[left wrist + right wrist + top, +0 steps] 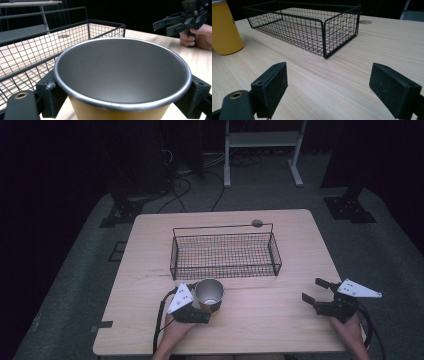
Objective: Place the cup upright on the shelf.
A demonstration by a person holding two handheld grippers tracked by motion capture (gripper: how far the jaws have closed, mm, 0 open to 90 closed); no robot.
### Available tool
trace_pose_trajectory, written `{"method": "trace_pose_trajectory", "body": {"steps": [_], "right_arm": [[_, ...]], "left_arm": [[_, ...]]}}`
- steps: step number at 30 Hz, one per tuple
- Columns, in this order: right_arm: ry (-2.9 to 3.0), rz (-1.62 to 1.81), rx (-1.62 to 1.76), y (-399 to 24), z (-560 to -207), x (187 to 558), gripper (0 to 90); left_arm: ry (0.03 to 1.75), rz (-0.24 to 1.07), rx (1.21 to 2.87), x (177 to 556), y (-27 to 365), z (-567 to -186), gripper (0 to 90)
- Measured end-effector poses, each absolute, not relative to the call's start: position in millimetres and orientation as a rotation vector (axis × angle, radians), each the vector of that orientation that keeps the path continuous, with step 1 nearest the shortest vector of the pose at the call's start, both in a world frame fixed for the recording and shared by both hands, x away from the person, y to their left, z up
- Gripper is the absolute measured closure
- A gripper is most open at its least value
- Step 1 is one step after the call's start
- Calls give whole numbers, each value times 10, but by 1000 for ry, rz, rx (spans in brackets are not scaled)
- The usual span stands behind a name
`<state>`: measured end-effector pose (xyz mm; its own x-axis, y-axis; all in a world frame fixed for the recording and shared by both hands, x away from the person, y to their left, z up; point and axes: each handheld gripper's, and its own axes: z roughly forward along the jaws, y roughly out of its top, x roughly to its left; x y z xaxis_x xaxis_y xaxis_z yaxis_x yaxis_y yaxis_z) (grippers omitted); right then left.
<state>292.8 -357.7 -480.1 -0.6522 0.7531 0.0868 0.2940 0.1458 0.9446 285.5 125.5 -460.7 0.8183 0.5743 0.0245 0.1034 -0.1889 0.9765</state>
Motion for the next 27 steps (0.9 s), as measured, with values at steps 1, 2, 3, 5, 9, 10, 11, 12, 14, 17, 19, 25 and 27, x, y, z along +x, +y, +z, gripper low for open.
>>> {"method": "trace_pose_trajectory", "body": {"steps": [1, 2, 3, 5, 9, 10, 11, 12, 14, 17, 19, 25, 27], "right_arm": [[2021, 1516, 1001, -3577, -4801, 2928, 139], [2020, 1517, 1001, -3577, -4800, 2928, 140], [2019, 1519, 1002, -3578, -4801, 2929, 140], [2018, 1520, 1002, -3580, -4800, 2929, 140], [2016, 1519, 1004, -3578, -4801, 2931, 140], [2014, 1520, 1007, -3580, -4801, 2933, 140], [2014, 1521, 1007, -3582, -4800, 2933, 139], [2014, 1522, 1008, -3584, -4800, 2934, 140], [2013, 1522, 1008, -3584, -4800, 2934, 140], [2014, 1522, 1008, -3583, -4800, 2933, 140], [2015, 1522, 1008, -3582, -4800, 2933, 140], [2014, 1524, 1007, -3582, -4799, 2932, 139], [2014, 1523, 1007, -3581, -4799, 2932, 140]], "left_arm": [[524, 460, 1727, 2857, 1248, -4590, 125], [518, 460, 1729, 2860, 1240, -4568, 125], [508, 464, 1729, 2866, 1228, -4538, 125], [496, 467, 1715, 2881, 1214, -4492, 125], [484, 460, 1700, 2936, 1189, -4409, 126], [483, 462, 1701, 2949, 1184, -4396, 126], [481, 462, 1703, 2968, 1176, -4377, 126], [479, 461, 1701, 2983, 1171, -4361, 126], [477, 455, 1694, 3006, 1162, -4330, 127], [461, 440, 1681, 3046, 1142, -4260, 127], [450, 429, 1672, 3070, 1126, -4222, 127], [434, 433, 1672, 3135, 1084, -4145, 127], [433, 433, 1662, 3162, 1078, -4120, 128]]}}
